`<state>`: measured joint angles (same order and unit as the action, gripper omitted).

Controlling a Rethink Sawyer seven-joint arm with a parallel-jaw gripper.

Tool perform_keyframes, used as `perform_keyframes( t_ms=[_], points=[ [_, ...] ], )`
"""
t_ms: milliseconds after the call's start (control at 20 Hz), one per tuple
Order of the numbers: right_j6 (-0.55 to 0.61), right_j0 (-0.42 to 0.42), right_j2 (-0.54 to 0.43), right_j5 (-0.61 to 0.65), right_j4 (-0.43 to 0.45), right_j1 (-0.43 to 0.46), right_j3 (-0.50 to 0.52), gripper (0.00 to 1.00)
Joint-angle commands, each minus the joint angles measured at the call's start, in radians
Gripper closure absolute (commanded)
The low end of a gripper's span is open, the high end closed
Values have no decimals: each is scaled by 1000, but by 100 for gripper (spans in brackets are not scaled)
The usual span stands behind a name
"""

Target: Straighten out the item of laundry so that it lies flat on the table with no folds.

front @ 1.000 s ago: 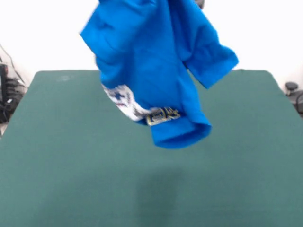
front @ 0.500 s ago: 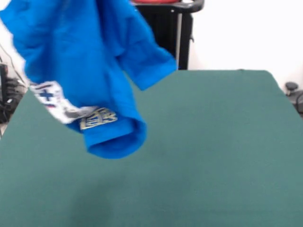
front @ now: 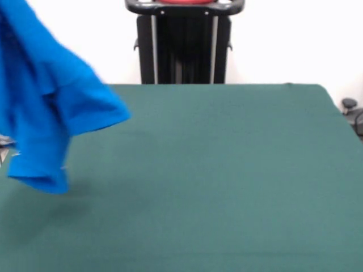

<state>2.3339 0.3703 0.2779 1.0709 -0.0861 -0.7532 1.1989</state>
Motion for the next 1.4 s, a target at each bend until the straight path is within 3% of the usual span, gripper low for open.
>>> perform_keyframes(
  t_ms=[50,450,850,1400],
  points=[
    [-355,7,-185,-158,109,29,297,100],
    [-275,-5,-238,-243,223,71,347,100],
    [-272,50,-383,-275,187,76,464,100],
    [-156,62,-509,-268,158,118,492,100]
  ],
)
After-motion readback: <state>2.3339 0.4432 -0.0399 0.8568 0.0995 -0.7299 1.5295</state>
